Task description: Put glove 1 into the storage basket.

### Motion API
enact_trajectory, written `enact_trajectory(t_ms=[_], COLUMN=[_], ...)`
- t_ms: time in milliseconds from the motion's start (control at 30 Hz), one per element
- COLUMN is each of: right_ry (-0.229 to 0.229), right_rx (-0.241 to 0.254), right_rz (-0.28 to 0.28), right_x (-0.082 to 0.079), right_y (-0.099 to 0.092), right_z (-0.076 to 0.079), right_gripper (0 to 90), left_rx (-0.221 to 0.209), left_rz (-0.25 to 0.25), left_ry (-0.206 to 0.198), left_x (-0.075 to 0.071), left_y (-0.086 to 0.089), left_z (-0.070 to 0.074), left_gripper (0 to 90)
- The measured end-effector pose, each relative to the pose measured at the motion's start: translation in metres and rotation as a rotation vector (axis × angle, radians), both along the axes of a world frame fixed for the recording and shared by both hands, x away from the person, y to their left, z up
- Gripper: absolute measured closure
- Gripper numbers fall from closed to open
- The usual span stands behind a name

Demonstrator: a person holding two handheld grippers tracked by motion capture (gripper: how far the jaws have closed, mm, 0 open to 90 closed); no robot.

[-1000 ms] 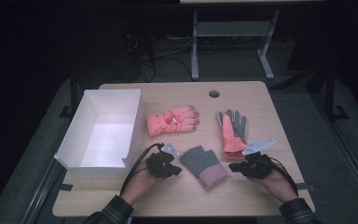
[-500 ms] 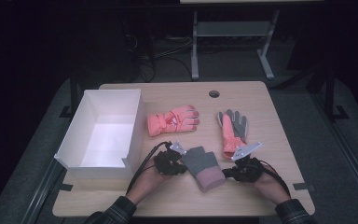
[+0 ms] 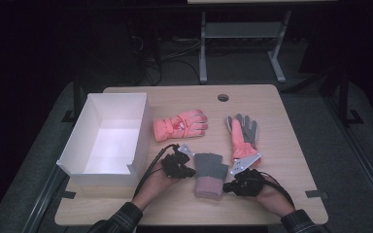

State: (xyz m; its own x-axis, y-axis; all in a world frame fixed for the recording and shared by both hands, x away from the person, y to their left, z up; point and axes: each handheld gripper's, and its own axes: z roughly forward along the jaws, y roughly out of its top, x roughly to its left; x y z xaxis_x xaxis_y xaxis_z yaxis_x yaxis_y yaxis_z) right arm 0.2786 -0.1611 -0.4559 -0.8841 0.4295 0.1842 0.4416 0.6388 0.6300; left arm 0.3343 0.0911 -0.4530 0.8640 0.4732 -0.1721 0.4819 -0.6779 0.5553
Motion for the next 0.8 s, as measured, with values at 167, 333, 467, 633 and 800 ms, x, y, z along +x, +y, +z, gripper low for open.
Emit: enact_trajectory(t_ms=[167, 333, 467, 633, 800], right_ry=[0.006, 0.008, 0.013, -0.007, 0.010], right_rx=[0.009, 0.015, 0.032, 0.023, 0.037], right_rz=[0.027, 0.054, 0.077, 0.111, 0.061], right_x=[-0.004, -0.007, -0.007, -0.009, -0.014], right_y=[0.010, 0.023, 0.036, 0.049, 0.030], right_z=[0.000, -0.001, -0.002, -0.002, 0.002], right_gripper=[90.0, 90.0, 90.0, 90.0, 82.8], left_rx=[-0.007, -0.009, -0.010, -0.017, -0.046], left_rz=[-0.002, -0.002, -0.002, 0.004, 0.000], left_ry=[-0.002, 0.000, -0.008, -0.010, -0.025], left_x=[0.003, 0.007, 0.009, 0.009, 0.007], left_y=[-0.003, -0.002, 0.000, 0.003, 0.007], left_z=[0.000, 0.001, 0.003, 0.006, 0.012], left_gripper=[89.8, 89.8, 89.8, 89.8, 89.7])
